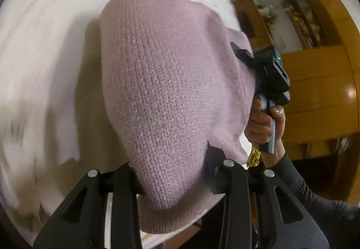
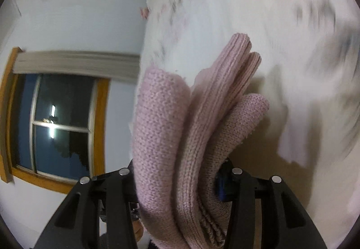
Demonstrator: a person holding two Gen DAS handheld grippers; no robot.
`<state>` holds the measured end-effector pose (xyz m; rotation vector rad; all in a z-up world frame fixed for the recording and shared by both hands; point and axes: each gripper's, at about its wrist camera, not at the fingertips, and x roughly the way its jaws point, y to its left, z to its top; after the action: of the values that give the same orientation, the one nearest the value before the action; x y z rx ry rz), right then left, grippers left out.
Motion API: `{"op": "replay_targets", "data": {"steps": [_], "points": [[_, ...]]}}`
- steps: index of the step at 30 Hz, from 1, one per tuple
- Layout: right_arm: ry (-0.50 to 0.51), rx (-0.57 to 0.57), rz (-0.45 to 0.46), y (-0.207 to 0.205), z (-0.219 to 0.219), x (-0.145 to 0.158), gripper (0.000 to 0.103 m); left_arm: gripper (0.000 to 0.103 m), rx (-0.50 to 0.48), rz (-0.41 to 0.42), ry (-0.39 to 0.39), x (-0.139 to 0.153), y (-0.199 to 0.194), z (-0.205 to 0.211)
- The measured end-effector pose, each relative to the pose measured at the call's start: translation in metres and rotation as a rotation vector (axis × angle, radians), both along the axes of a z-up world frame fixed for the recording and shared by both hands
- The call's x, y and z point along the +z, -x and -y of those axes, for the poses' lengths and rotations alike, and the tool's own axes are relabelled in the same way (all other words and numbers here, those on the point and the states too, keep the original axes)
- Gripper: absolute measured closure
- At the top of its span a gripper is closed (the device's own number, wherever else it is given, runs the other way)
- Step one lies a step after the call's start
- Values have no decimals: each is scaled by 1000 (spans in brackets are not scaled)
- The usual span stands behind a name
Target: Fold small clothes
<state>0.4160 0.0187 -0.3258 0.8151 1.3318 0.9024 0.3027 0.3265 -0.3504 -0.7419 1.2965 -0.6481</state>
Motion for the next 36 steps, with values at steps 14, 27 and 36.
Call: {"op": "replay_targets", "data": {"steps": [14,27,36], "points": [[195,-114,145,80,50,32,46,29,103,202,-48,57,53,-16],[366,-82,174,72,35,17,81,35,-15,100,84,38,28,24],[399,-41,268,41,3,40,83,32,80,145,23,40,-98,-13]]}}
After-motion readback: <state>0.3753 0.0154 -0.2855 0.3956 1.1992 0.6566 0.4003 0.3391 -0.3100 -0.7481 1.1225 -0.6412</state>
